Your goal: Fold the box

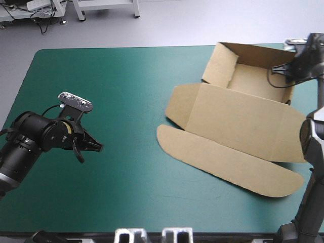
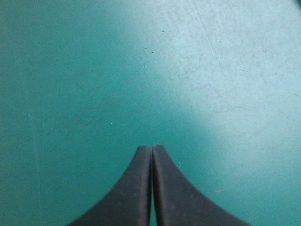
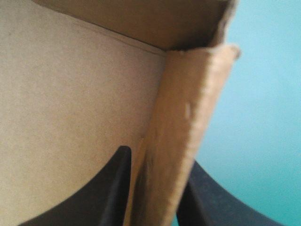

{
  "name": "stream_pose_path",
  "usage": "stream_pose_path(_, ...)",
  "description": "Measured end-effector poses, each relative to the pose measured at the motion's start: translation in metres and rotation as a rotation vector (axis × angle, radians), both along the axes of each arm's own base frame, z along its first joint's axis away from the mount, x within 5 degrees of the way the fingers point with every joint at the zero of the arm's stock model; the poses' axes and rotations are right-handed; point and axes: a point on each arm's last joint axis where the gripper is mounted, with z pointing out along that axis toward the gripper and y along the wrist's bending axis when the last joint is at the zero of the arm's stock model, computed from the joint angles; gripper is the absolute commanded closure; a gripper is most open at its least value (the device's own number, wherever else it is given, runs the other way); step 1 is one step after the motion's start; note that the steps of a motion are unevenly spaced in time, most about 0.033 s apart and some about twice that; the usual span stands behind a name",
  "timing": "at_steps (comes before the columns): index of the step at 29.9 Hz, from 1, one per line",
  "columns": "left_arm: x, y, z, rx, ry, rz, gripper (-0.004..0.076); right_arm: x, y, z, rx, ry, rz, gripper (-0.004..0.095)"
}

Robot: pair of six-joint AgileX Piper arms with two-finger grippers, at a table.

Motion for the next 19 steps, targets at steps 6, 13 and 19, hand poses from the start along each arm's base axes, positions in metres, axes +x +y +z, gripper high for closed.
stream_pose_path(6, 0.001, 0.000, 0.001, 0.005, -0.016, -0.001, 0.0731, -0.035, -0.092, 0.000, 0.054, -0.021, -0.211, 0.0928)
stream_pose_path(13, 0.004, 0.000, 0.002, 0.004, -0.049, -0.006, 0.0732, -0.059, -0.134, 0.000, 0.072, -0.033, -0.268, 0.0705)
stream_pose_path(19, 0.004, 0.001, 0.003, 0.021, -0.057, -0.005, 0.0732, -0.059, -0.133, 0.000, 0.082, -0.040, -0.227, 0.0075)
